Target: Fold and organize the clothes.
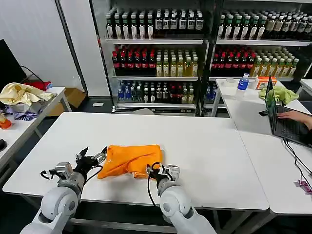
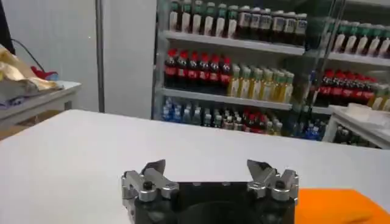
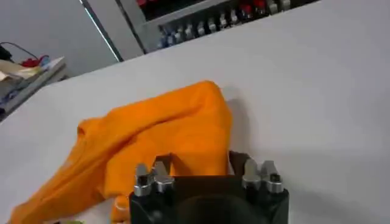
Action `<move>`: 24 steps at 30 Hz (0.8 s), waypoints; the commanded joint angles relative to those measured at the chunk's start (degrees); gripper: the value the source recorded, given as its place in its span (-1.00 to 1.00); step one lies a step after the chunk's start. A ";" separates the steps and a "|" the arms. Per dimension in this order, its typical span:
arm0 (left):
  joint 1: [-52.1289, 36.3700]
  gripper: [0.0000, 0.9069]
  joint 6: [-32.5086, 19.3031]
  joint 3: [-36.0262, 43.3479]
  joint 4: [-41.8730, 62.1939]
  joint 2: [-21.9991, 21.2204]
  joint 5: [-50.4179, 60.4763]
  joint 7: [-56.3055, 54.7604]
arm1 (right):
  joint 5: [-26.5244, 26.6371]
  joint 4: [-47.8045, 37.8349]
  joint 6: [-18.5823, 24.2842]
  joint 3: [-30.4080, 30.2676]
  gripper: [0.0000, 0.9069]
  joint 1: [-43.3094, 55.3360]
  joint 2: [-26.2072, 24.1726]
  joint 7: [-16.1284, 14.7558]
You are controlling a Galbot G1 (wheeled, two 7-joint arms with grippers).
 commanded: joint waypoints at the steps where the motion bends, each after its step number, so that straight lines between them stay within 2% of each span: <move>1: 0.17 1.00 0.12 -0.16 0.19 0.04 -0.12 -0.07 | 0.89 1.03 -0.13 0.30 -1.00 -2.71 -1.57 0.85; 11: 0.06 1.00 0.39 -0.04 0.04 0.10 -0.61 -0.34 | -1.26 2.22 -0.13 1.34 -1.00 -2.98 -3.02 0.20; 24: -0.14 1.00 0.64 0.03 -0.22 0.27 -1.18 -0.53 | -9.06 7.79 -0.14 3.72 -1.00 -7.32 -9.12 -3.20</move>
